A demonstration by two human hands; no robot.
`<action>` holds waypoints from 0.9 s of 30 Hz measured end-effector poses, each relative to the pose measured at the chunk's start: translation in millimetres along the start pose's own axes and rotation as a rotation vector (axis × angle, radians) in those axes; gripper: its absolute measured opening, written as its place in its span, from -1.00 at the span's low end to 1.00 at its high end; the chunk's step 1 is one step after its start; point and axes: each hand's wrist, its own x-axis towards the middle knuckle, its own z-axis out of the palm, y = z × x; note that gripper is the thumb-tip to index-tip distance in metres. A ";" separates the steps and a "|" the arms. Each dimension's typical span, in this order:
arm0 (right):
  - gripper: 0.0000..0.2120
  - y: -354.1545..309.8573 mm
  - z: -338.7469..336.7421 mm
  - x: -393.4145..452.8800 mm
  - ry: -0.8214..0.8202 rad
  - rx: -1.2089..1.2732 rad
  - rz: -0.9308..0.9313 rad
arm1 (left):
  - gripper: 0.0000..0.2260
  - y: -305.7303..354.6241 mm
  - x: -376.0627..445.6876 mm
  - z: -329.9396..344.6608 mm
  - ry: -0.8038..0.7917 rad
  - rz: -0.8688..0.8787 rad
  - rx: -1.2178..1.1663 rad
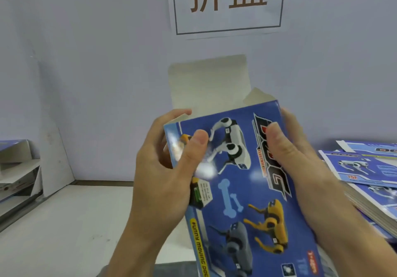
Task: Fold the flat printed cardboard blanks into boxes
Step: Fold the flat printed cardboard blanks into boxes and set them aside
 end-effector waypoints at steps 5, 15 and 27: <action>-0.73 6.1 8.4 -12.6 0.009 0.024 -0.119 | -0.67 -4.1 -0.8 -3.6 -0.061 -0.098 -0.119; -0.53 -5.3 5.6 0.8 0.238 -0.268 0.026 | -0.67 -7.0 -12.0 25.2 0.166 0.043 0.076; -0.49 15.9 -2.7 -10.2 0.292 -0.146 0.208 | -0.73 -0.5 -16.1 28.7 0.074 -0.099 -0.010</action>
